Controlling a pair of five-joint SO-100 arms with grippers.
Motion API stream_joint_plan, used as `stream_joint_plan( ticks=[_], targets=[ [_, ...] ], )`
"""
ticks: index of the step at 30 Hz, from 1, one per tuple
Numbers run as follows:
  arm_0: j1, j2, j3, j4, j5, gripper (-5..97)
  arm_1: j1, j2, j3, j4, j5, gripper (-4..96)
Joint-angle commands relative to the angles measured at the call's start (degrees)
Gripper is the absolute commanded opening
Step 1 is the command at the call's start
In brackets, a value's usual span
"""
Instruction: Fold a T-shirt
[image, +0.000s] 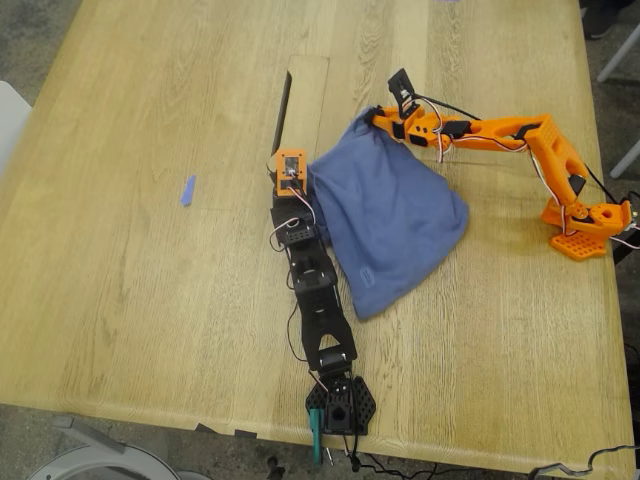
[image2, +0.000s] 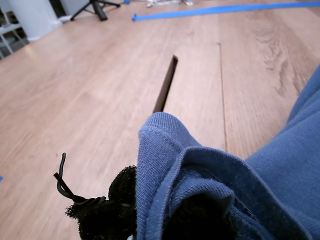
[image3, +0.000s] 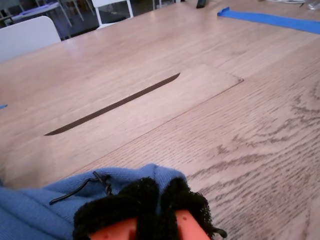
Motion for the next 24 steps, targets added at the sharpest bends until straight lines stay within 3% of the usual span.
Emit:
stream_joint_plan(
  ticks=[1,24],
  targets=[
    [-6.77,0.88,-10.46,-2.46,0.26,0,3.16,-0.62,-8.0,-0.7,-0.62,0.1],
    [-7.38,3.25,-14.24,0.44,0.26,0,2.72,-5.63,-26.81,3.96,0.0,0.1]
  ],
)
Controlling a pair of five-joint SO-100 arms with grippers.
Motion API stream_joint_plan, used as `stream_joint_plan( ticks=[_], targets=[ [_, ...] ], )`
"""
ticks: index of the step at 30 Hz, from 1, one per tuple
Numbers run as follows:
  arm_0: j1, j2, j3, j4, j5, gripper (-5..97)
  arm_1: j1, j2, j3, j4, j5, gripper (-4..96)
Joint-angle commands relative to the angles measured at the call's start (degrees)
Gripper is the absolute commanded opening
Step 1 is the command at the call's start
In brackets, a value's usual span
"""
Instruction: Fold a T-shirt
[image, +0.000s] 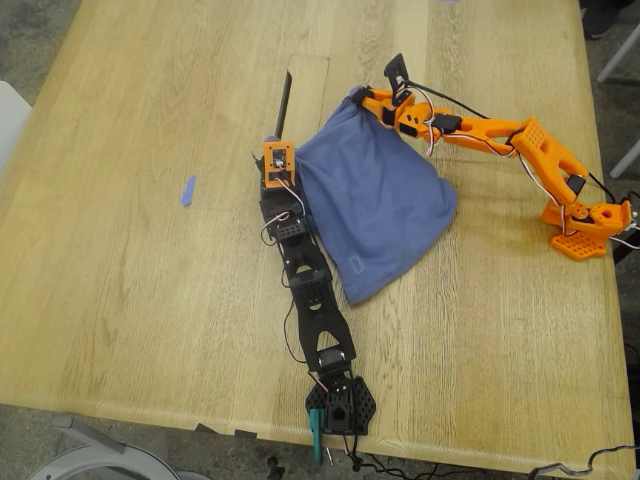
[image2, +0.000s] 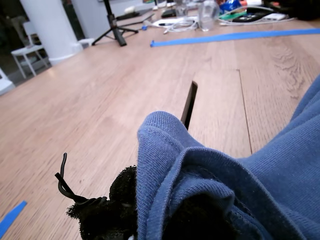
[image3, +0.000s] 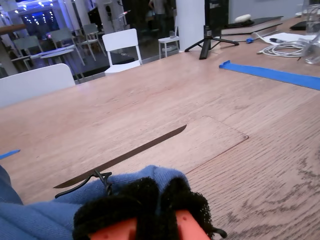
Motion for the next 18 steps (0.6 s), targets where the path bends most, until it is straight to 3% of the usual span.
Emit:
stream_joint_plan(
  ticks=[1,6,10,18],
  targets=[
    [-5.63,8.0,-5.36,1.32,0.26,0,2.72,1.76,-7.38,3.43,0.0,0.1],
    [-5.45,12.22,-5.01,6.06,0.26,0,2.55,-0.79,-21.36,18.9,0.18,0.1],
    [-5.45,15.82,-4.22,10.99,0.44,0,2.55,-13.45,-50.54,40.25,0.09,0.1],
    [-5.27,23.55,-0.35,19.78,0.26,0,2.55,-10.02,-52.82,53.53,0.35,0.1]
  ],
)
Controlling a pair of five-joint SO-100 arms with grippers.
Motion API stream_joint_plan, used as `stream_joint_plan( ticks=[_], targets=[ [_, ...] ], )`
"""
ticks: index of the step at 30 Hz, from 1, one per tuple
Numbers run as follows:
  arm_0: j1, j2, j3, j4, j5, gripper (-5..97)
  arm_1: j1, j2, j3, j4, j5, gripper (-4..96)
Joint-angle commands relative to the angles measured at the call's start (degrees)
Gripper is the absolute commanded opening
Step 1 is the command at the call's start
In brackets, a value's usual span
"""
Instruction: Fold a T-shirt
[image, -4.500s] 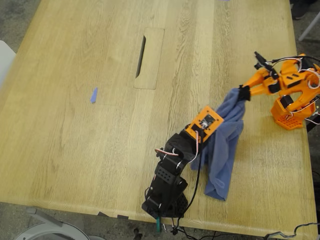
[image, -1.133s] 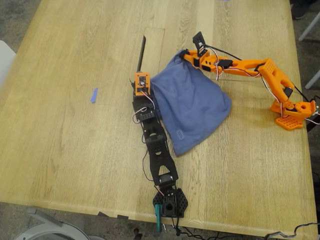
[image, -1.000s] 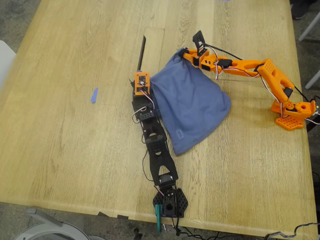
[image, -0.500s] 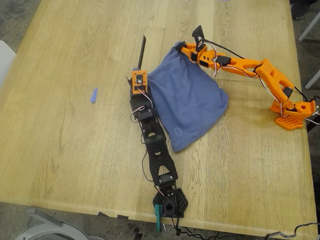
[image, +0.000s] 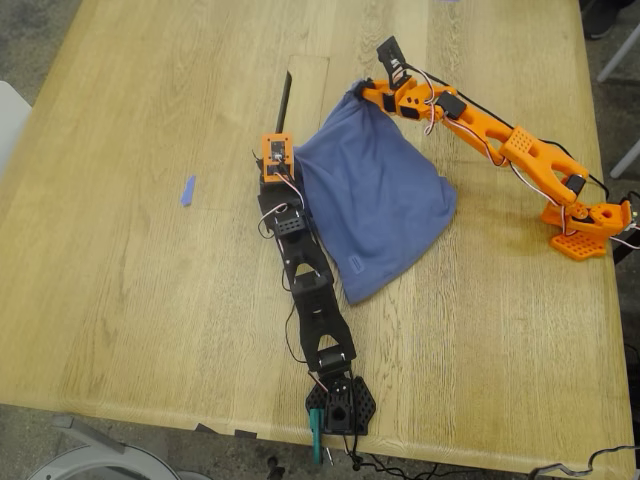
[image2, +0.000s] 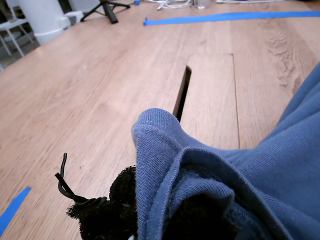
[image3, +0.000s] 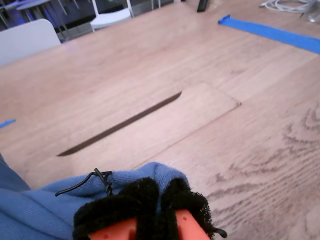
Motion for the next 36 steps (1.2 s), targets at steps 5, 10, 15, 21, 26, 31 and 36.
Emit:
stream_joint_plan(
  ticks=[5,10,15,21,26,31,36],
  targets=[
    [-4.83,19.78,3.25,8.44,0.09,0,2.11,8.79,-4.04,13.62,0.44,0.1],
    [-4.04,24.52,4.83,16.44,-0.35,0,1.49,12.57,-3.96,24.35,0.7,0.1],
    [-2.55,28.12,4.92,22.41,-0.62,0,0.79,16.0,-3.96,33.57,0.7,0.1],
    [0.26,33.93,6.15,31.73,-1.14,0,-1.32,20.04,-3.96,44.82,1.05,0.1],
    [1.49,37.97,6.94,38.5,-1.32,0,-2.9,22.85,-3.96,53.53,1.41,0.1],
    [2.11,40.96,7.03,44.65,-1.49,0,-4.48,24.96,-3.96,59.68,1.58,0.1],
    [4.31,44.47,7.65,50.98,-1.67,0,-5.27,27.69,-0.79,60.12,1.85,0.1]
  ],
)
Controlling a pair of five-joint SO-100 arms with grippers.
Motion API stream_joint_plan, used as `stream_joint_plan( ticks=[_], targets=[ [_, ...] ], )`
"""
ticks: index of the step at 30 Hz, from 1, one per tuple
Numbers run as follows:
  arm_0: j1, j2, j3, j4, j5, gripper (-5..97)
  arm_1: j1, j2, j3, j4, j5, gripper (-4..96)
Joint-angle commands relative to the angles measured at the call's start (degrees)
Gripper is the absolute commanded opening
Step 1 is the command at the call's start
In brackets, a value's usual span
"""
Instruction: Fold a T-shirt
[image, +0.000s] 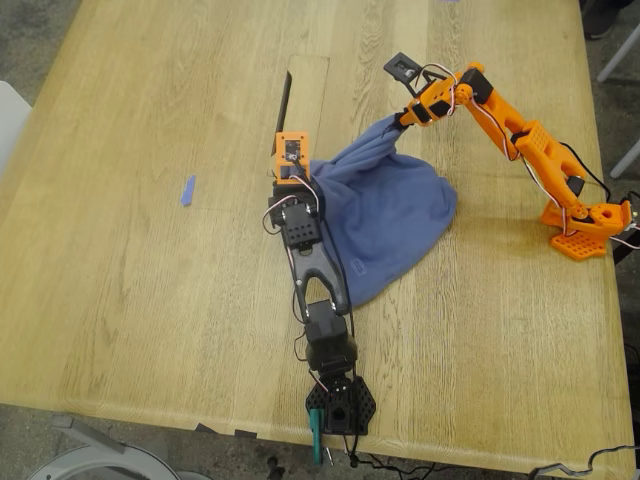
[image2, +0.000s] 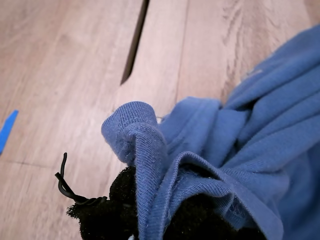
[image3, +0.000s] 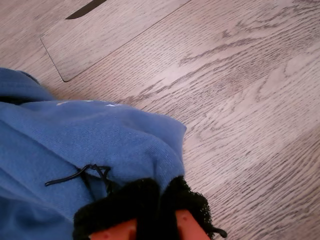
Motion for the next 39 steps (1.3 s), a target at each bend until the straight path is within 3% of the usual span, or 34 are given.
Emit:
stream_joint_plan(
  ticks=[1,13,39],
  targets=[
    [0.26,12.48,-0.18,3.96,-0.62,0,-0.09,6.42,1.32,0.0,0.35,0.1],
    [3.69,19.25,3.25,14.77,-1.76,0,-1.14,21.62,26.54,0.09,0.7,0.0],
    [18.19,39.02,21.53,24.26,-2.2,0,-7.03,47.99,70.31,-0.26,1.58,0.0]
  ],
)
